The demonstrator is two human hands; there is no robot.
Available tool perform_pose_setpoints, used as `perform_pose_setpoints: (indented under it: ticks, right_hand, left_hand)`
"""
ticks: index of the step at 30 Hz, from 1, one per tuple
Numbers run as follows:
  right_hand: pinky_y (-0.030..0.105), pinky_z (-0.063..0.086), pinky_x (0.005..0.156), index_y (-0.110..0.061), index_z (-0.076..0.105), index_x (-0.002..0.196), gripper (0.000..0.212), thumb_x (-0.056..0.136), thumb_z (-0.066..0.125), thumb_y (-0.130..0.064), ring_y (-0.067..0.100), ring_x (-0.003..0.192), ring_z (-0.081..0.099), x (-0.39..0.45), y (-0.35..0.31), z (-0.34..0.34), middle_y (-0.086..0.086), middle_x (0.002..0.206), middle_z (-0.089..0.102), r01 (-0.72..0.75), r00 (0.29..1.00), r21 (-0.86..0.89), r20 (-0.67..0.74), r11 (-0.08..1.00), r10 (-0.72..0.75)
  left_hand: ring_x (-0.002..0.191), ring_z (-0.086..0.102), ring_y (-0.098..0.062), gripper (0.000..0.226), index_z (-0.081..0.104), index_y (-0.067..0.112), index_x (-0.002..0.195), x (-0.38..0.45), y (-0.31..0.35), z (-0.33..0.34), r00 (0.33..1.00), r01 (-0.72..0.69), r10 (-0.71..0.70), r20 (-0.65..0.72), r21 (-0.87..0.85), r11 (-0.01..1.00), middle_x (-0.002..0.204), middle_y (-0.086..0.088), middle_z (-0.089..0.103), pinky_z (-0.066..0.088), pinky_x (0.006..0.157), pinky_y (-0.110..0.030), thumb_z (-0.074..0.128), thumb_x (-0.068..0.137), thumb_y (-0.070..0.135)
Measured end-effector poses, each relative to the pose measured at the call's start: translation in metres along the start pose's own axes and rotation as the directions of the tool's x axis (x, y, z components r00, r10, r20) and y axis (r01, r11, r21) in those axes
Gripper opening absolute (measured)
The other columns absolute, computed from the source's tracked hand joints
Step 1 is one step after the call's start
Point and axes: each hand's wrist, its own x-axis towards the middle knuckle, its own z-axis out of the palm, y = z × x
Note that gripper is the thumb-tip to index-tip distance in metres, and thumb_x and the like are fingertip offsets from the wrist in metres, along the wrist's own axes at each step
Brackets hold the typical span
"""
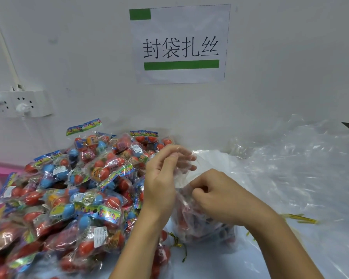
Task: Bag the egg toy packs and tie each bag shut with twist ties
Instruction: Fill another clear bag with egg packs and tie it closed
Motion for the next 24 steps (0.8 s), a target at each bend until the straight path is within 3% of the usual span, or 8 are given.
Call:
perform_pose_setpoints:
  ticks: [3, 5, 7, 10, 13, 17, 20, 24]
  right_hand:
    - [0.012, 0.034, 0.048, -0.017, 0.075, 0.100, 0.038, 0.090, 0.040, -0.006, -0.001, 0.045, 0.047, 0.001, 0.004, 0.002, -0.015, 0.053, 0.039, -0.027, 0.999, 0.018, 0.031, 0.999, 0.027]
    - [0.004, 0.037, 0.050, -0.022, 0.070, 0.125, 0.045, 0.093, 0.040, -0.009, -0.013, 0.050, 0.053, 0.001, 0.004, 0.001, -0.020, 0.069, 0.055, -0.041, 0.999, 0.015, 0.002, 0.999, 0.041]
    - [0.007, 0.038, 0.048, -0.026, 0.075, 0.107, 0.042, 0.091, 0.040, -0.009, -0.008, 0.050, 0.056, 0.000, 0.005, -0.002, -0.009, 0.088, 0.069, -0.051, 0.997, -0.001, -0.064, 0.999, 0.051]
    - [0.010, 0.032, 0.038, -0.026, 0.067, 0.066, 0.040, 0.086, 0.040, -0.003, -0.003, 0.039, 0.048, -0.003, 0.005, -0.009, -0.003, 0.076, 0.064, -0.079, 0.988, -0.078, -0.137, 0.994, 0.067]
    - [0.011, 0.029, 0.036, -0.019, 0.079, 0.081, 0.043, 0.084, 0.040, -0.001, 0.000, 0.035, 0.047, -0.006, 0.004, -0.009, -0.013, 0.056, 0.052, -0.111, 0.990, -0.132, -0.103, 0.985, 0.097]
    - [0.024, 0.049, 0.054, -0.028, 0.079, 0.076, 0.046, 0.080, 0.040, -0.003, 0.009, 0.060, 0.059, -0.008, -0.001, -0.007, -0.009, 0.082, 0.069, -0.123, 0.992, -0.178, -0.014, 0.976, 0.123]
    - [0.026, 0.040, 0.052, -0.023, 0.056, 0.051, 0.037, 0.080, 0.042, -0.004, 0.017, 0.058, 0.049, -0.007, 0.000, -0.004, -0.002, 0.066, 0.053, -0.164, 0.981, -0.211, 0.069, 0.964, 0.182]
    - [0.032, 0.037, 0.056, -0.012, 0.044, 0.066, 0.021, 0.086, 0.042, -0.008, 0.022, 0.061, 0.044, -0.004, 0.005, 0.000, 0.007, 0.072, 0.048, -0.205, 0.973, -0.254, 0.048, 0.945, 0.224]
  left_hand:
    - [0.079, 0.065, -0.036, 0.028, 0.065, -0.003, 0.087, 0.000, -0.001, 0.000, 1.000, 0.004, -0.004, 0.012, 0.002, 1.000, 0.087, -0.023, 0.069, 0.054, 0.075, -0.042, 0.042, 0.090, 0.012]
    - [0.078, 0.065, -0.030, 0.027, 0.065, -0.003, 0.087, 0.000, 0.000, 0.000, 1.000, 0.006, -0.006, 0.015, -0.006, 1.000, 0.085, -0.017, 0.070, 0.055, 0.073, -0.036, 0.042, 0.090, 0.011]
    - [0.077, 0.066, -0.022, 0.026, 0.067, 0.002, 0.084, 0.000, 0.001, 0.000, 1.000, 0.007, -0.007, 0.008, -0.029, 1.000, 0.081, -0.010, 0.071, 0.053, 0.069, -0.025, 0.043, 0.090, 0.011]
    - [0.078, 0.067, -0.020, 0.027, 0.068, 0.004, 0.084, 0.001, 0.001, -0.001, 1.000, -0.005, 0.005, 0.006, -0.019, 1.000, 0.082, -0.014, 0.071, 0.052, 0.068, -0.021, 0.043, 0.090, 0.011]
    - [0.078, 0.068, -0.024, 0.028, 0.069, 0.002, 0.086, 0.001, 0.001, -0.001, 1.000, -0.016, 0.016, 0.016, 0.003, 1.000, 0.083, -0.015, 0.072, 0.053, 0.068, -0.022, 0.043, 0.090, 0.011]
    - [0.078, 0.068, -0.024, 0.028, 0.069, 0.002, 0.086, 0.001, 0.001, -0.002, 0.999, -0.010, 0.010, 0.032, 0.014, 1.000, 0.081, -0.011, 0.072, 0.053, 0.070, -0.022, 0.044, 0.090, 0.012]
    - [0.080, 0.068, -0.034, 0.029, 0.070, 0.002, 0.087, 0.000, 0.001, -0.002, 0.999, 0.006, -0.007, 0.052, 0.014, 1.000, 0.084, -0.016, 0.072, 0.054, 0.071, -0.027, 0.043, 0.088, 0.013]
    - [0.080, 0.068, -0.031, 0.031, 0.069, -0.003, 0.090, -0.001, 0.002, -0.001, 0.996, 0.007, -0.010, 0.085, 0.039, 0.999, 0.086, -0.018, 0.072, 0.055, 0.073, -0.029, 0.043, 0.089, 0.013]
